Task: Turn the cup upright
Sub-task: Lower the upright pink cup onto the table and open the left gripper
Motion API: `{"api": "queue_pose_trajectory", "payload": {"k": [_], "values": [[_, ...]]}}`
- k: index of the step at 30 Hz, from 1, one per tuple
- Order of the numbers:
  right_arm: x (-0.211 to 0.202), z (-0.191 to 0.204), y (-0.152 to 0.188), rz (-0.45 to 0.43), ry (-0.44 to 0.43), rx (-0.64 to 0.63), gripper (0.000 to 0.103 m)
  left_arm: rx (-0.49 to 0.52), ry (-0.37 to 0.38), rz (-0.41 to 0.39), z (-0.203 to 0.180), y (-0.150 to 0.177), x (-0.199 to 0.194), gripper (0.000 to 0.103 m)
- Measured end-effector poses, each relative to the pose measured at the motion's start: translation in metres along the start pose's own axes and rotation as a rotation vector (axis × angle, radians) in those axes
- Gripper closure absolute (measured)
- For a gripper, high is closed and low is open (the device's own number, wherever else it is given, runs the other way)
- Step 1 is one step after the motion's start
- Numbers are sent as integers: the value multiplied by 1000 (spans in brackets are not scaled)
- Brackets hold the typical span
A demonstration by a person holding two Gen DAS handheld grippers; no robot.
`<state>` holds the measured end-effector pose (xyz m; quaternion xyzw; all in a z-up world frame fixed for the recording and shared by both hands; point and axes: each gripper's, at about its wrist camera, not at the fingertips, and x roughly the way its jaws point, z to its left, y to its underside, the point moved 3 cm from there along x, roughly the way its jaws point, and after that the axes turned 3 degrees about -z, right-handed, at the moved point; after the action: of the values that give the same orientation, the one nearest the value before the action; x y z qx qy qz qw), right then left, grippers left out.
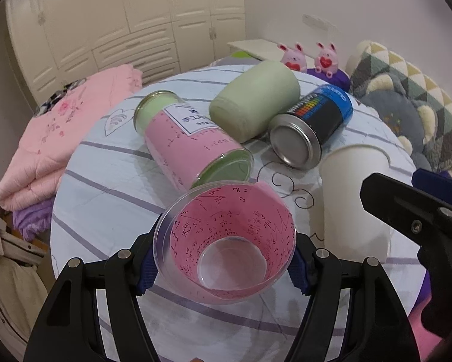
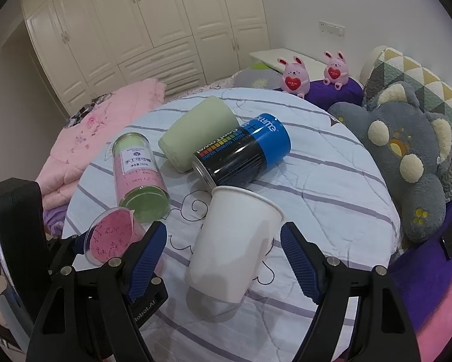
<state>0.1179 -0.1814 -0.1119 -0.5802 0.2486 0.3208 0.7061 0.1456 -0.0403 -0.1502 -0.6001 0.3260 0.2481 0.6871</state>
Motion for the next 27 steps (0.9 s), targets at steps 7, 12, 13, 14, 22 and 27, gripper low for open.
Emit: {"api": "queue_pose_trajectory", "payload": {"k": [7,12,13,14,22,27], "values": [[-3,-1,0,-5,-2,3,24,-3,4,-7,4,2,-3,32],[-3,1,1,-3,-4,-1,24,-15,18,1,6,2,-3,25],[-3,2,1,-5,-4,-1,24,-14,17,-3,7,2,-4,23],[-4,2,1,-5,-4,-1,24,-13,16,-7,6,2,-5,22],[-5,2,1,-6,-2,-1,24,1,9,-20,3,2,-9,19],[-5,2,1,-6,-3,-2,24,2,7,-19,2,4,-10,16]]}}
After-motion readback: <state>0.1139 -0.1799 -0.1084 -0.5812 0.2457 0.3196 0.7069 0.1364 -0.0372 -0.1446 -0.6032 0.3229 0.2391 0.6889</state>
